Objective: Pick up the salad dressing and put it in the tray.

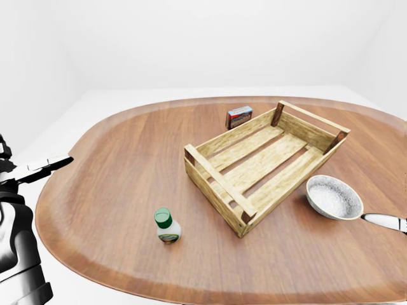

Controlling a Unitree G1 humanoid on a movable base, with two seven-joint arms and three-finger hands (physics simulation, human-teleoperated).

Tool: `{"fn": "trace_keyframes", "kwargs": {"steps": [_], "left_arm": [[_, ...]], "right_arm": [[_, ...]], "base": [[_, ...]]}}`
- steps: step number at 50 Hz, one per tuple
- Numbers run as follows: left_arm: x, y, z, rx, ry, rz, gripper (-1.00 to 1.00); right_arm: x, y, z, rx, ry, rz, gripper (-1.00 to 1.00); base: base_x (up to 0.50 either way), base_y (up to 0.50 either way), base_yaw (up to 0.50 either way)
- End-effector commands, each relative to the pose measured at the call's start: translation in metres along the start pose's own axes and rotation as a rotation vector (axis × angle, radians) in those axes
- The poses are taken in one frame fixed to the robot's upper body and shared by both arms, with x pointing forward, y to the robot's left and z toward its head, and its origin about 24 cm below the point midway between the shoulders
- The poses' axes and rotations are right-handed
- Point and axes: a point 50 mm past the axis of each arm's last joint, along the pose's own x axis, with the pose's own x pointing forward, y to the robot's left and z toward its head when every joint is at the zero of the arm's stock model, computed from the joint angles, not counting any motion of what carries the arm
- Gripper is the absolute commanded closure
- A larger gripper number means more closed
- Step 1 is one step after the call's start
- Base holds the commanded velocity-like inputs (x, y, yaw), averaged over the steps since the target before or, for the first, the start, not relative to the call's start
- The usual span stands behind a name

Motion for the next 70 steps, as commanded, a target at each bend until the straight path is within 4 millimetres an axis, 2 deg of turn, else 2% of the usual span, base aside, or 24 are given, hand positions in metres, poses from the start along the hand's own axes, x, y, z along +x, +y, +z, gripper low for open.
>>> {"fn": "trace_keyframes", "kwargs": {"steps": [1,15,38,39,40,42,44,45,47,50,52,59,60,61,68,70], "left_arm": [[0.000,0.000,-0.002,0.003,0.010,0.000,-1.00],[-0.002,-0.001,0.003,0.003,-0.013,-0.005,-1.00],[-0.001,0.001,0.001,0.005,-0.004,0.001,-1.00],[-0.001,0.001,0.001,0.005,-0.004,0.001,-1.00],[0.000,0.001,0.000,0.005,-0.001,0.002,-1.00],[0.000,0.001,-0.001,0.006,0.003,0.002,-1.00],[0.000,0.002,-0.003,0.007,0.015,0.002,-1.00],[0.000,0.002,-0.003,0.007,0.016,0.002,-1.00],[0.001,0.003,-0.004,0.008,0.021,0.006,-1.00],[0.001,0.003,-0.005,0.008,0.023,0.007,-1.00],[0.002,0.003,-0.009,0.009,0.042,0.007,-1.00],[0.004,0.004,-0.015,0.011,0.070,0.009,-1.00],[0.004,0.005,-0.014,0.011,0.068,0.010,-1.00],[0.004,0.005,-0.015,0.010,0.071,0.011,-1.00],[0.004,0.007,-0.017,0.009,0.081,0.014,-1.00],[0.003,0.006,-0.016,0.009,0.077,0.012,-1.00]], "right_arm": [[-0.002,-0.001,0.000,0.035,-0.001,0.009,-1.00],[-0.006,0.000,-0.012,0.070,0.050,0.016,-1.00],[-0.008,-0.003,-0.009,0.108,0.029,-0.032,-1.00],[-0.007,-0.005,-0.004,0.125,-0.002,-0.042,-1.00],[0.002,-0.006,0.006,0.133,-0.072,-0.057,-1.00],[0.015,-0.001,0.013,0.096,-0.119,-0.055,-1.00],[0.035,0.008,0.032,0.082,-0.247,-0.042,-1.00],[0.036,0.008,0.033,0.083,-0.252,-0.042,-1.00],[0.053,0.023,0.057,0.146,-0.404,0.022,-1.00],[0.066,0.041,0.073,0.171,-0.496,0.077,-1.00],[0.075,0.053,0.080,0.272,-0.548,0.105,-1.00],[0.099,0.126,0.064,0.357,-0.438,0.301,-1.00],[0.103,0.146,0.060,0.379,-0.401,0.356,-1.00],[0.104,0.156,0.058,0.388,-0.384,0.382,-1.00],[0.104,0.198,0.064,0.401,-0.373,0.531,-1.00],[0.103,0.203,0.065,0.398,-0.377,0.559,-1.00]], "base": [[0.50,0.04,0.00],[0.50,-0.03,0.00],[0.47,-0.05,0.00],[0.00,0.00,0.00],[0.00,0.00,0.00],[0.00,0.00,0.00],[0.00,0.00,0.00],[0.00,0.00,0.00],[0.00,0.00,0.00],[0.00,0.00,0.00],[0.00,0.00,0.00],[0.00,0.00,0.00],[0.00,0.00,0.00],[0.00,0.00,0.00],[0.00,0.00,0.00],[0.00,0.00,0.00]]}}
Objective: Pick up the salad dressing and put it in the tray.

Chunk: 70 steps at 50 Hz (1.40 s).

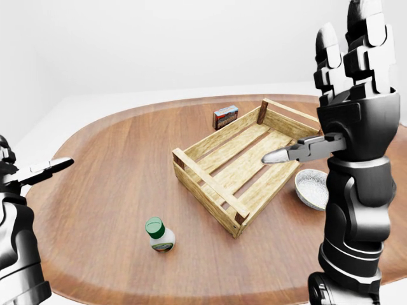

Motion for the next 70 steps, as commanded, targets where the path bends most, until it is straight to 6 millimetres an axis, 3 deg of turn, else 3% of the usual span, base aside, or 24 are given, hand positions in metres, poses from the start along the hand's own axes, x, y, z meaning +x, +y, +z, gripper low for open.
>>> {"fn": "trace_keyframes", "kwargs": {"steps": [1,12,22,31,41,51,52,53,70], "left_arm": [[0.000,0.001,-0.002,0.000,0.010,0.001,-1.00],[-0.001,0.000,0.001,-0.001,-0.005,0.000,-1.00],[-0.003,0.000,0.008,-0.003,-0.035,-0.001,-1.00],[-0.003,0.000,0.009,-0.007,-0.041,-0.002,-1.00],[-0.003,-0.001,0.007,-0.008,-0.034,-0.004,-1.00],[-0.003,-0.001,0.008,-0.009,-0.036,-0.008,-1.00],[-0.002,-0.002,0.000,-0.017,-0.006,-0.016,-1.00],[-0.002,-0.002,-0.001,-0.018,-0.002,-0.016,-1.00],[-0.002,-0.002,-0.001,-0.019,0.000,-0.018,-1.00]], "right_arm": [[0.030,0.071,-0.013,0.073,0.009,0.248,-1.00],[0.030,0.126,-0.012,0.158,0.028,0.427,-1.00],[-0.006,0.191,-0.020,0.311,0.151,0.641,-1.00],[-0.033,0.225,-0.001,0.406,0.137,0.844,-1.00],[-0.051,0.242,0.001,0.443,0.159,0.975,-1.00],[-0.057,0.259,-0.033,0.215,0.318,1.081,-1.00],[-0.065,0.289,-0.029,0.097,0.269,1.278,-1.00],[-0.065,0.290,-0.031,0.074,0.291,1.266,-1.00],[-0.067,0.285,-0.059,-0.011,0.470,1.197,-1.00]], "base": [[0.00,0.00,0.00],[0.00,0.00,0.00],[0.00,0.00,0.00],[0.00,0.00,0.00],[0.00,0.00,0.00],[0.00,0.00,0.00],[0.00,0.00,0.00],[0.00,0.00,0.00],[0.00,0.00,0.00]]}}
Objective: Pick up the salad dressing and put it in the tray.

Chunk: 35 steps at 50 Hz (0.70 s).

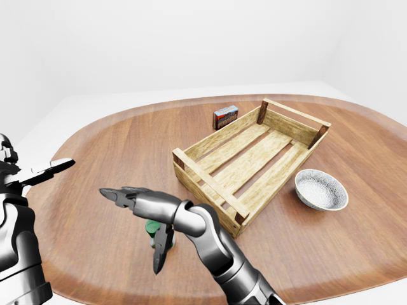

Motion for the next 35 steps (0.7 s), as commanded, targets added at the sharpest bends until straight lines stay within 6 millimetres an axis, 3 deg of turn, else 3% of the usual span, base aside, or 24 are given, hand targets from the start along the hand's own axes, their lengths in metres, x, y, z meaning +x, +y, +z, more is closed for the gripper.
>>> {"fn": "trace_keyframes", "kwargs": {"steps": [1,13,19,35], "left_arm": [[0.000,0.000,-0.001,-0.002,0.005,-0.003,-1.00],[0.000,0.000,0.000,-0.006,0.001,-0.002,-1.00],[-0.001,0.000,0.001,-0.007,-0.006,-0.001,-1.00],[-0.001,0.000,0.000,-0.013,0.001,-0.003,-1.00]], "right_arm": [[0.006,0.000,-0.018,-0.034,0.123,0.017,-1.00],[0.010,-0.006,-0.032,-0.072,0.209,0.035,-1.00],[0.010,0.003,-0.032,-0.085,0.216,0.054,-1.00],[0.020,0.012,-0.059,-0.098,0.345,0.165,-1.00]], "base": [[0.00,0.00,0.00],[0.00,0.00,0.00],[0.00,0.00,0.00],[0.00,0.00,0.00]]}}
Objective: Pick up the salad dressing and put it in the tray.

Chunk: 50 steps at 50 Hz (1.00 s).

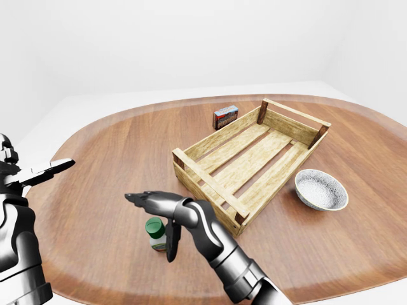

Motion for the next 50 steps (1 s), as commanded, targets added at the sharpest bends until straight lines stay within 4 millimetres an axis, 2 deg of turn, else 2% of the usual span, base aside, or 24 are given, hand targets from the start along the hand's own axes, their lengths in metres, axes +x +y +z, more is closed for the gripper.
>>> {"fn": "trace_keyframes", "kwargs": {"steps": [1,9,17,28,50], "left_arm": [[0.000,0.000,0.000,-0.005,0.002,-0.001,-1.00],[0.001,0.000,-0.004,-0.008,0.016,-0.002,-1.00],[0.001,-0.001,-0.007,-0.010,0.029,-0.006,-1.00],[0.001,-0.001,-0.017,-0.015,0.071,-0.007,-1.00],[-0.001,0.000,-0.009,-0.022,0.037,-0.007,-1.00]], "right_arm": [[0.009,0.006,-0.013,-0.035,0.085,0.064,-1.00],[0.015,0.010,-0.026,-0.007,0.131,0.114,-1.00],[0.016,-0.002,-0.024,0.036,0.099,0.101,-1.00],[0.019,0.000,-0.024,0.073,0.084,0.127,-1.00],[0.022,0.004,-0.018,0.107,0.038,0.154,-1.00]], "base": [[0.00,0.00,0.00],[0.00,0.00,0.00],[0.00,0.00,0.00],[0.00,0.00,0.00],[0.00,0.00,0.00]]}}
